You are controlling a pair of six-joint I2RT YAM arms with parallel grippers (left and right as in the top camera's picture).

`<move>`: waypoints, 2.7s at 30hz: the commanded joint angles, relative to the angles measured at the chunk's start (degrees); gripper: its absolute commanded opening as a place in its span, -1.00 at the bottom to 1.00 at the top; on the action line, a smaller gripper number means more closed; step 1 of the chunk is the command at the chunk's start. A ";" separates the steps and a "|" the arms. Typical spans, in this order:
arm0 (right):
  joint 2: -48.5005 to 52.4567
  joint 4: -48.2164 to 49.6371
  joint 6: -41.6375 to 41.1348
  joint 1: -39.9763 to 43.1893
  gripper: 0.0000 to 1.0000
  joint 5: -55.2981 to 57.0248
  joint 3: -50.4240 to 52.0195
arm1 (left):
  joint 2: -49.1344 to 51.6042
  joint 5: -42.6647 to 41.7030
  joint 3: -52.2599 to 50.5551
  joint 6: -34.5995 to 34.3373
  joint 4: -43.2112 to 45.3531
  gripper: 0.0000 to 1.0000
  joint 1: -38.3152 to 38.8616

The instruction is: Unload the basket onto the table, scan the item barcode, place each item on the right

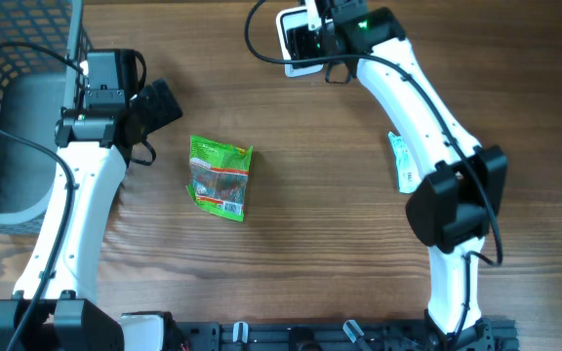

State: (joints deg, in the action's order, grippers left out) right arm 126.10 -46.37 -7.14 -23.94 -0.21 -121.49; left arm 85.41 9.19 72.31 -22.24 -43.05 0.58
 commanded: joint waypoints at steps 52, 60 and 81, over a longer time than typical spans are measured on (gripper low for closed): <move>-16.37 -20.52 -0.33 12.59 -0.65 7.93 -0.70 | 0.00 0.52 0.28 -0.74 0.15 1.00 -0.11; -14.88 -27.15 -0.50 30.47 -0.70 7.93 19.39 | 0.00 0.52 0.28 -0.74 0.13 1.00 -0.11; -15.04 -21.40 -1.86 42.86 0.93 3.06 29.07 | 0.00 0.52 0.28 -0.74 0.15 1.00 -0.11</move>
State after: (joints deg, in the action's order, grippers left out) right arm 111.55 -63.77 -8.91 19.07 4.10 -85.17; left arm 85.41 9.19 72.29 -22.24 -43.05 0.58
